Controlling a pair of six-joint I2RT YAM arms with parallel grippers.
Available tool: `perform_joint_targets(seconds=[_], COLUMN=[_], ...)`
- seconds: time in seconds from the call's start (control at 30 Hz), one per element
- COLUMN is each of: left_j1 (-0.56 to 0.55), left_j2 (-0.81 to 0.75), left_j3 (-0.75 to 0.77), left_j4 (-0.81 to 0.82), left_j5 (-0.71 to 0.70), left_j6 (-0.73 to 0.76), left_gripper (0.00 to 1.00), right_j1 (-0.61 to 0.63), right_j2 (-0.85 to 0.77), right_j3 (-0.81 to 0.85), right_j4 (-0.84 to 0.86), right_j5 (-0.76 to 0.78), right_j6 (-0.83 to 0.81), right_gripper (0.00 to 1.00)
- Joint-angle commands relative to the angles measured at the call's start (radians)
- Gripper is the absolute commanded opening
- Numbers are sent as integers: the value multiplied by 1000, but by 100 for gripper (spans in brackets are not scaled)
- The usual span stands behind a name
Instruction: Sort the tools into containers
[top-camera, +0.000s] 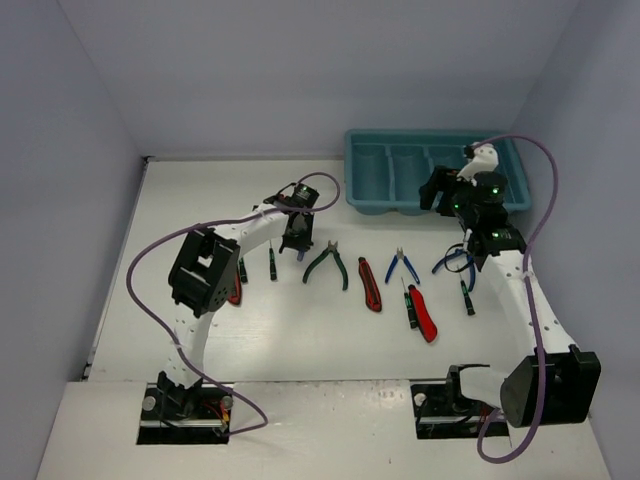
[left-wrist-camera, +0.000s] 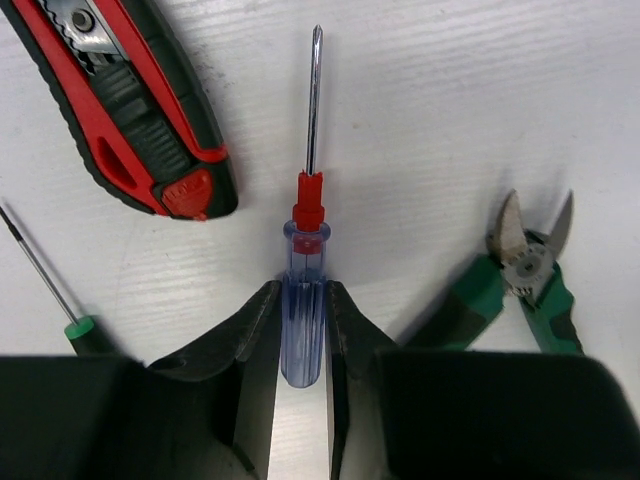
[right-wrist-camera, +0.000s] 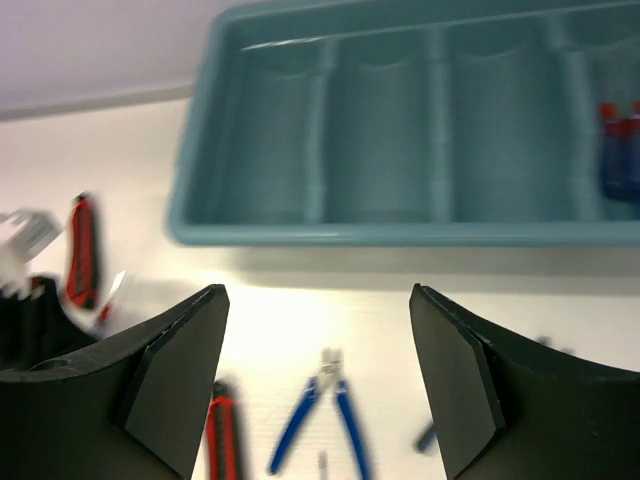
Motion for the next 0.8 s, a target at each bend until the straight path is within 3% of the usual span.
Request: perform_joint_targets(seconds=[0.0,0.13,0.37,0.77], left_j1=[-3,4,7,6], left_j2=[-168,-317,-441,-511], left_j3=[-19,-136,-278,-353], left_j4=[85,274,591,760], left_j5=[86,220,386,452], left_j6=[-30,-165,-427,-552], left_gripper=[0,0,0,0], right_j1=[134,301,527,653], right_j2=[-16,0,53,154], right_j3=[4,14,47,71], right_j4=[64,67,83,126], right_j5=[-44,-31,88,221], right_j6=[25,77,139,179], right_gripper=[71,74,74,69])
